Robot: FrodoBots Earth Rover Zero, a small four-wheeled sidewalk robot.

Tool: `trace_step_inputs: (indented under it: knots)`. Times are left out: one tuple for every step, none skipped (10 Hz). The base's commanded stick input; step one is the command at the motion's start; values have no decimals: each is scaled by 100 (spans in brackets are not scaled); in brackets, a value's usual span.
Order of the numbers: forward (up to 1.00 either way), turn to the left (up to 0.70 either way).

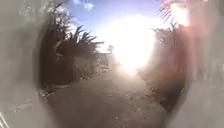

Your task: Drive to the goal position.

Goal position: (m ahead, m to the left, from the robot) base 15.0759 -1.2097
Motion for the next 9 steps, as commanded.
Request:
trace_step_inputs:
  knots:
    - [100,0]
    - [100,0]
    - [100,0]
    - [100,0]
    - [100,0]
    - [100,0]
    - [100,0]
    - [100,0]
    - [100,0]
